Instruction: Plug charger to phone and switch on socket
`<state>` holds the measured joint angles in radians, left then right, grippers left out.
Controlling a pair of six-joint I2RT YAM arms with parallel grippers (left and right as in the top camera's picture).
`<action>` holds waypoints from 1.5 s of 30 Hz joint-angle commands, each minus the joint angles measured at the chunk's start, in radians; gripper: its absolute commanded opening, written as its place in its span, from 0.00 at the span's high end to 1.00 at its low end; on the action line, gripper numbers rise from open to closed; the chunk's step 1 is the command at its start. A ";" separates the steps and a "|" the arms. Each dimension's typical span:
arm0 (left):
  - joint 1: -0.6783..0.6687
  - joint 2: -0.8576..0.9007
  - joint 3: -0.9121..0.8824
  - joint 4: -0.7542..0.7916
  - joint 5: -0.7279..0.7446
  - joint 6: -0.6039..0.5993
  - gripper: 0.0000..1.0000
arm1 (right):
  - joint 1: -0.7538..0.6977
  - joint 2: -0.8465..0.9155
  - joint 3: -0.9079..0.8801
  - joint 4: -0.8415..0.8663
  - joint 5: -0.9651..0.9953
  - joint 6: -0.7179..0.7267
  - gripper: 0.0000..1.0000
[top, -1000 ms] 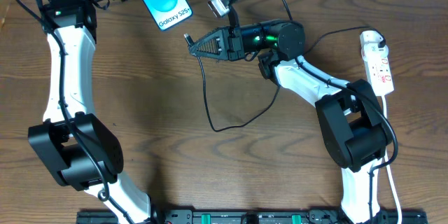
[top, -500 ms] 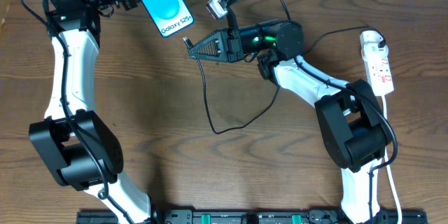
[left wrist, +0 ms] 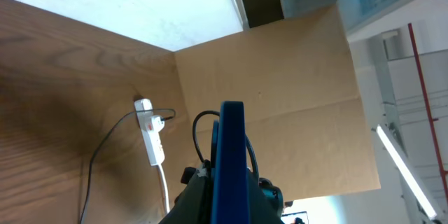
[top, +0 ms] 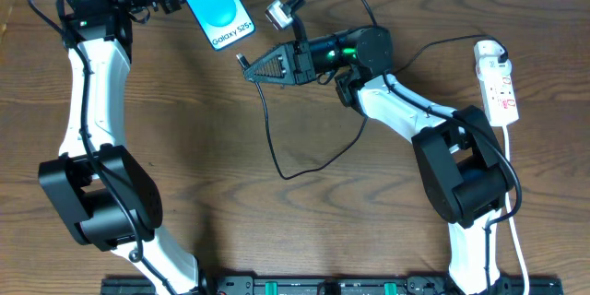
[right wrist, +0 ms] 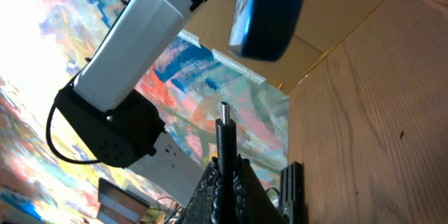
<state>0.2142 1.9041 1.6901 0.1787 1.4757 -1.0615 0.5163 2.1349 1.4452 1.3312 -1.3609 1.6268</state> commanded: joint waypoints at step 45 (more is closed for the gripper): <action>0.005 -0.007 -0.017 -0.137 -0.004 0.131 0.93 | 0.002 -0.003 0.006 -0.090 0.023 -0.090 0.99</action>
<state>0.2142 1.9041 1.6772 0.0696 1.4792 -0.9947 0.5163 2.1349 1.4452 1.2488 -1.3537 1.5642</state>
